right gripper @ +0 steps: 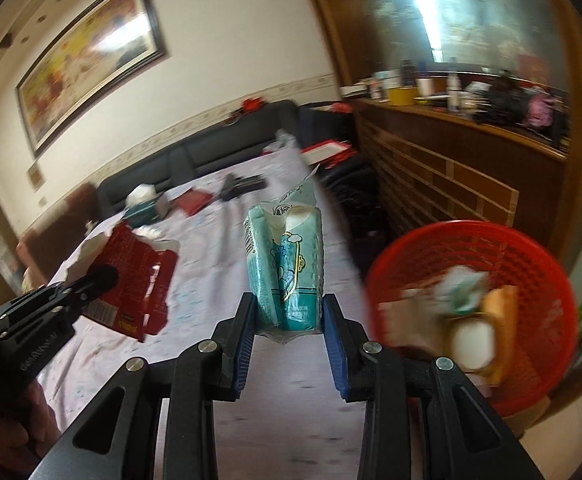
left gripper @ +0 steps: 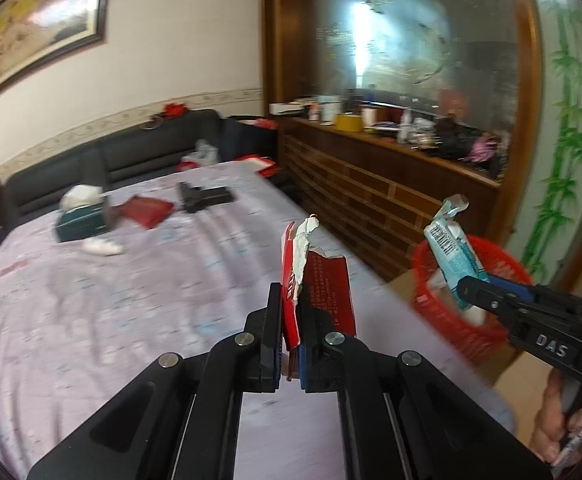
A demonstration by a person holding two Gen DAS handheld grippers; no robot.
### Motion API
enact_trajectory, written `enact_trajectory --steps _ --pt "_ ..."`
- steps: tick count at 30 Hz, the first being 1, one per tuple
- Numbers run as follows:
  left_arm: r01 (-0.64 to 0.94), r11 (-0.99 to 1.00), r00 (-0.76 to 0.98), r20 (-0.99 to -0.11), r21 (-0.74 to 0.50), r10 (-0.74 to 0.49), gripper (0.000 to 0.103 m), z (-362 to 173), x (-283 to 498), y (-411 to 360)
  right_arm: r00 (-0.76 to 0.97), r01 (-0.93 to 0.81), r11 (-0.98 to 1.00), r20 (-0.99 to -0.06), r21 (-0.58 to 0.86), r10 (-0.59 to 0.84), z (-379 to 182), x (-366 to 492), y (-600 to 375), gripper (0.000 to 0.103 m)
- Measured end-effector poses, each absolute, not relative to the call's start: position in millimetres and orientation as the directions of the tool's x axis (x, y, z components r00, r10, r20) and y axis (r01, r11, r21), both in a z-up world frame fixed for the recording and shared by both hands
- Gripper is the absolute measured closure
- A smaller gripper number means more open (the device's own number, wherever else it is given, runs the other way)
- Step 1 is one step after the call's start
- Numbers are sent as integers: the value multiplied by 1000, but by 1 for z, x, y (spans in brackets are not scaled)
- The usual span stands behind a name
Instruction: Collect trash
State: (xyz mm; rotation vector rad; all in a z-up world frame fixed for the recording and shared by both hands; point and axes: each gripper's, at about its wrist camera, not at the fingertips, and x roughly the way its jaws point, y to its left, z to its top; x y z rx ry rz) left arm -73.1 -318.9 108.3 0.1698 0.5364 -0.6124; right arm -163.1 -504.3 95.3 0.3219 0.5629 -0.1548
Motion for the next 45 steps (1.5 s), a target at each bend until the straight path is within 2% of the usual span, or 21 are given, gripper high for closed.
enact_trajectory --steps 10,20,22,23,24,28,32,34,36,38,42,45 --pt "733 672 523 -539 -111 -660 98 120 -79 -414 821 404 867 -533 292 -203 108 -200 -592 67" --pt "791 588 395 -595 -167 -700 97 87 -79 -494 790 480 819 -562 316 -247 100 -208 -639 64" --pt "791 596 398 -621 -141 -675 83 74 -79 -504 784 484 814 -573 322 -239 92 -204 -645 59" --pt "786 603 400 -634 -133 -662 62 70 -78 -504 774 491 811 -586 317 -239 87 -201 -649 51" --pt "780 611 402 -642 -134 -653 50 66 -77 -503 760 504 806 -603 311 -243 84 -199 -653 41" --pt "776 620 430 -620 -117 -656 48 68 -83 -488 767 508 795 -594 331 -242 82 -210 -657 40" --pt "752 655 497 -593 -70 -634 34 78 -87 -466 769 516 792 -584 325 -261 89 -219 -650 39" --pt "740 671 529 -569 -55 -630 33 83 -91 -449 758 534 790 -584 302 -289 94 -224 -639 34" --pt "727 687 562 -554 -23 -614 23 87 -96 -434 739 561 787 -584 257 -336 98 -228 -626 20" --pt "705 709 608 -527 16 -594 18 91 -103 -413 713 594 779 -580 200 -394 103 -233 -609 12" --pt "667 741 669 -499 77 -551 10 90 -118 -374 649 654 754 -558 61 -517 105 -242 -563 2" --pt "635 761 709 -492 132 -505 7 82 -134 -346 635 671 741 -528 14 -565 103 -251 -529 1"
